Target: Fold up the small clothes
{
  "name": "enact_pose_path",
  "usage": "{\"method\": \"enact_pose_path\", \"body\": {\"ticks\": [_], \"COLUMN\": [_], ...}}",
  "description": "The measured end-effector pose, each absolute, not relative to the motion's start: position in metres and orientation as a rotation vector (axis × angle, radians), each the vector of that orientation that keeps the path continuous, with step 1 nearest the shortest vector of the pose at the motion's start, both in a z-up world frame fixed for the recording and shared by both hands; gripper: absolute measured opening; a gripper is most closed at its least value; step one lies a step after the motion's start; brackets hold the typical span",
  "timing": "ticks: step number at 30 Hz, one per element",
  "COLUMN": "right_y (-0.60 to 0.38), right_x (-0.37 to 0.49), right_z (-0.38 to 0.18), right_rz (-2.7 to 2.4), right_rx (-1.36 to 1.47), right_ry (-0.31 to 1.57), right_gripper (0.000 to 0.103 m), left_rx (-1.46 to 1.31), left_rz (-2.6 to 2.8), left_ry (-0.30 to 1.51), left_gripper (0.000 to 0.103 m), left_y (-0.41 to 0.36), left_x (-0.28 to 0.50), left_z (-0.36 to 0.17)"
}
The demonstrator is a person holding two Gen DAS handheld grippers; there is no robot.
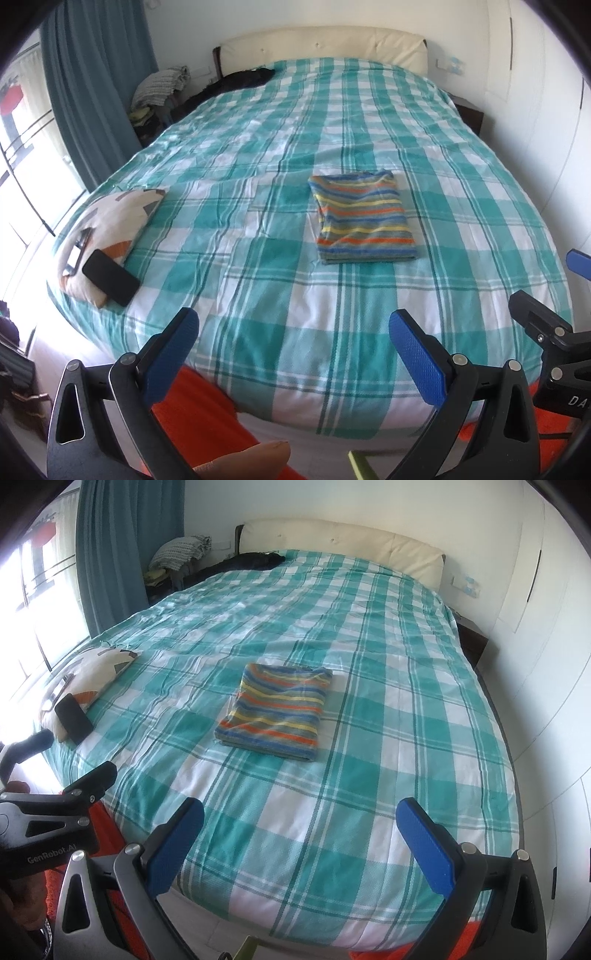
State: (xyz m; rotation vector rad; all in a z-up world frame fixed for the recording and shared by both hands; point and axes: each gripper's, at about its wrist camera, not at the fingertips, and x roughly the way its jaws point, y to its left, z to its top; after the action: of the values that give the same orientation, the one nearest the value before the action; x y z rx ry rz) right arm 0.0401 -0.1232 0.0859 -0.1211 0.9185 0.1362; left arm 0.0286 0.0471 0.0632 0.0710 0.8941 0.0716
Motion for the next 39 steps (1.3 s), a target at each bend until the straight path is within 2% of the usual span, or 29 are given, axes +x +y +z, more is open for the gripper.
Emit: {"method": "enact_pose_path", "body": {"ticks": [39], "right_y": [-0.125], "right_x": [0.0419], "right_z": [0.0792], "right_rz": [0.069], "right_rx": [-0.137], "right_ry": [0.926], "right_gripper": [0.103], "left_rx": [0.019], "left_rz": [-0.018], "left_ry": [0.869], "left_gripper": [0.103], "left_y": [0.0451], "left_x": [0.0346], "left_z": [0.0617]}}
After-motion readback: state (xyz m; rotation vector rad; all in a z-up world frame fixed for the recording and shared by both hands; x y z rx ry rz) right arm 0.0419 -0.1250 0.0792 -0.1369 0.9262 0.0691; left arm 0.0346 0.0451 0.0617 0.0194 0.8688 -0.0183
